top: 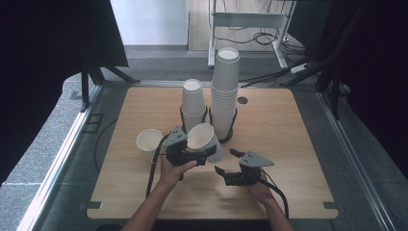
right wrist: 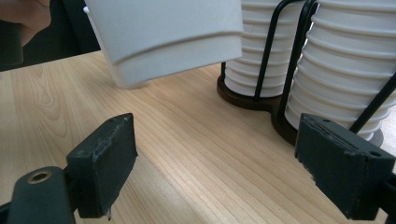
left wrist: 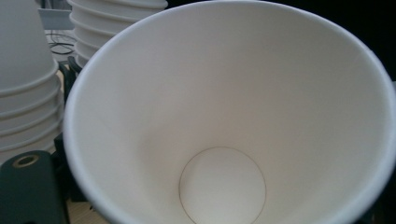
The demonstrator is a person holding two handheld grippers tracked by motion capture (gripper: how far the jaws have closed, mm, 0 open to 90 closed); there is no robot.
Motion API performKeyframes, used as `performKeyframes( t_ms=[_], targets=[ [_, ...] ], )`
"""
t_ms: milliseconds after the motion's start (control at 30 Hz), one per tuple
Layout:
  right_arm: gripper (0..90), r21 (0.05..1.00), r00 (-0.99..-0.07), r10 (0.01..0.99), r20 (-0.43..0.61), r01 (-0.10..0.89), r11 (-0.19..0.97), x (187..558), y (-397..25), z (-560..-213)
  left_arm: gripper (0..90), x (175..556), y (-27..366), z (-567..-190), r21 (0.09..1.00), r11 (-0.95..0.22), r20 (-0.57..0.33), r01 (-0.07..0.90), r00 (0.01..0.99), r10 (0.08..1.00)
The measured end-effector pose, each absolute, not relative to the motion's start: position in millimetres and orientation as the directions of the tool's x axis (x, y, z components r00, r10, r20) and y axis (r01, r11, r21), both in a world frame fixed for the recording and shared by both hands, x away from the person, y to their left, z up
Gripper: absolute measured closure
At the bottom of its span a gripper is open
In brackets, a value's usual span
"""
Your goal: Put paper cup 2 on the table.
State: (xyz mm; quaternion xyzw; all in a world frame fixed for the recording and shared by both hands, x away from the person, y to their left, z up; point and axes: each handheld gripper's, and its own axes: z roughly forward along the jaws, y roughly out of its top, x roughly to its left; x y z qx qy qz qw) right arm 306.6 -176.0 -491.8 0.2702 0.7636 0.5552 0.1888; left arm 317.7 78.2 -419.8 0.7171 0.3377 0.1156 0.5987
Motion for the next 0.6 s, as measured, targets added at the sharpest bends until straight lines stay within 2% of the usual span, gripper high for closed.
performKeyframes(
  t_ms=[600],
  targets=[
    [13.2, 0.946, -0.776, 0.63, -0.001, 0.203, 0.252, 306, -180, -493, 12.4, 316, 83, -431, 0.925, -0.137, -0.139, 0.353, 0.654, 0.743]
  ],
)
